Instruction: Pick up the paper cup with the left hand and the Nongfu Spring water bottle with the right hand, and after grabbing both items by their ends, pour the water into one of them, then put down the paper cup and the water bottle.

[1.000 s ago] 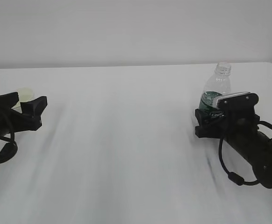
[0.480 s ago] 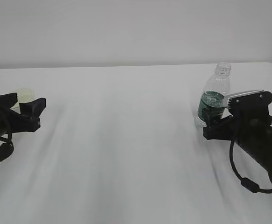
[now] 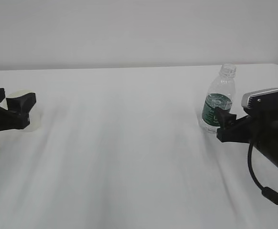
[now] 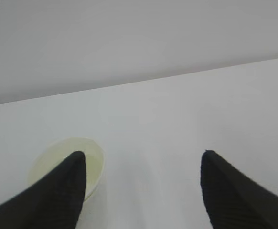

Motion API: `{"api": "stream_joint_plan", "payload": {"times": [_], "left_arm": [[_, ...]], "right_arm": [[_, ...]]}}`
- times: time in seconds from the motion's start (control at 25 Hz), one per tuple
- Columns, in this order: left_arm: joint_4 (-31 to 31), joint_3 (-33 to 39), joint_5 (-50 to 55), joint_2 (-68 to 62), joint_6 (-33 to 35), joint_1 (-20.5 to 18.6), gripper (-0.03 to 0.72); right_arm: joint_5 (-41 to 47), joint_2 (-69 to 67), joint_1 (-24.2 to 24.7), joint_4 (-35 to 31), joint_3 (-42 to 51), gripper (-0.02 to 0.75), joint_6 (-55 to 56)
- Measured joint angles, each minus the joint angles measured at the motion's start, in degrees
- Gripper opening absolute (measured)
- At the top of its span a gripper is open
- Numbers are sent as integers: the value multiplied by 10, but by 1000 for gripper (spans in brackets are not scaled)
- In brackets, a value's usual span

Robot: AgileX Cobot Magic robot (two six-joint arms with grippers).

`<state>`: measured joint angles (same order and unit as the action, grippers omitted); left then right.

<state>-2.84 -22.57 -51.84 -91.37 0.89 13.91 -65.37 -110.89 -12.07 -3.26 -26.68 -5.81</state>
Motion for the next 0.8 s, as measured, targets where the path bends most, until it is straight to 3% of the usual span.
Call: {"api": "stream_joint_plan", "payload": {"times": [0.8], "left_arm": [[-27,18,155,207,7,0,528]], "right_arm": [[0,116,0,0,80,587,11]]}}
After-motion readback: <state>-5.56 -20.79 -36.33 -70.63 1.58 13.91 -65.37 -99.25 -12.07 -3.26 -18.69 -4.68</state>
